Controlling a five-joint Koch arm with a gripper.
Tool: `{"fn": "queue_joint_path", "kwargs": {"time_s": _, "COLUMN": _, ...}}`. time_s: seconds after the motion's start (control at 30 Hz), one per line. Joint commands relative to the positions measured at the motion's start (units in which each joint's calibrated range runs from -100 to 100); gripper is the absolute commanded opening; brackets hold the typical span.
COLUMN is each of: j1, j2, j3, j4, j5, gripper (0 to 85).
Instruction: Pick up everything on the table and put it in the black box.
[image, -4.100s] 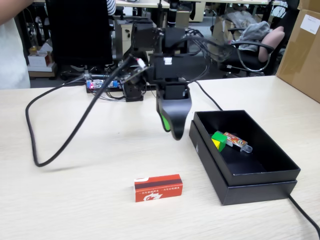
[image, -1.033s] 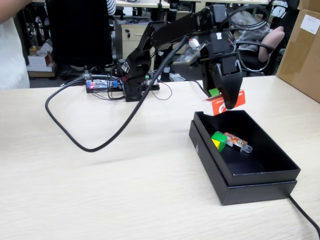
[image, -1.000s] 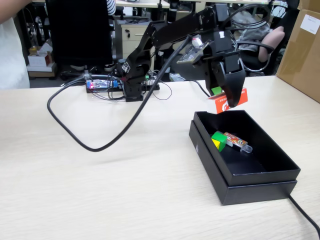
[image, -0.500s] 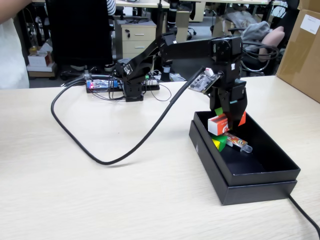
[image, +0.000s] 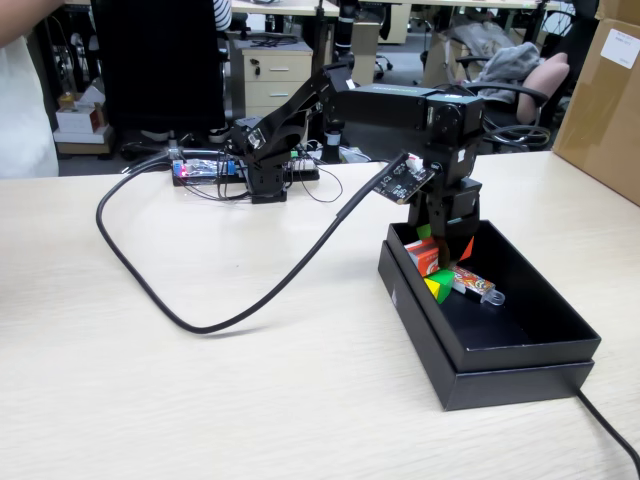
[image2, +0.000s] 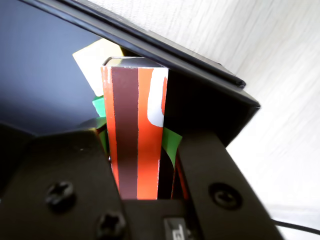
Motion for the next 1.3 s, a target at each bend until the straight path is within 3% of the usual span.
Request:
{"fn": "queue_joint_path", "kwargs": {"time_s": 0.0, "j1": 0.3, "j2": -7.3, "j3": -0.3, "j4": -0.3, "j5": -0.1, "gripper": 28.6}}
{"fn": "queue_joint_path", "kwargs": {"time_s": 0.23, "j1": 0.3, "j2": -9.6, "j3": -0.9, "j4": -0.3, "j5": -0.2, "gripper": 39.4}}
{"fn": "queue_joint_path", "kwargs": {"time_s": 0.73, "j1": -0.5, "j2": -19.1, "j3": 9.6, "j4": -0.4, "j5": -0.2, "gripper": 41.9}}
{"fn": "queue_joint_path", "kwargs": {"time_s": 0.97, "j1": -6.6, "j2": -19.1, "j3": 8.7, "j4": -0.3, "j5": -2.5, "gripper": 44.0}}
{"fn": "queue_joint_path", "kwargs": {"time_s": 1.27, "j1": -16.4, "j2": -20.3, "j3": -7.9, "j4": 12.4, "j5": -7.1, "gripper": 45.6}}
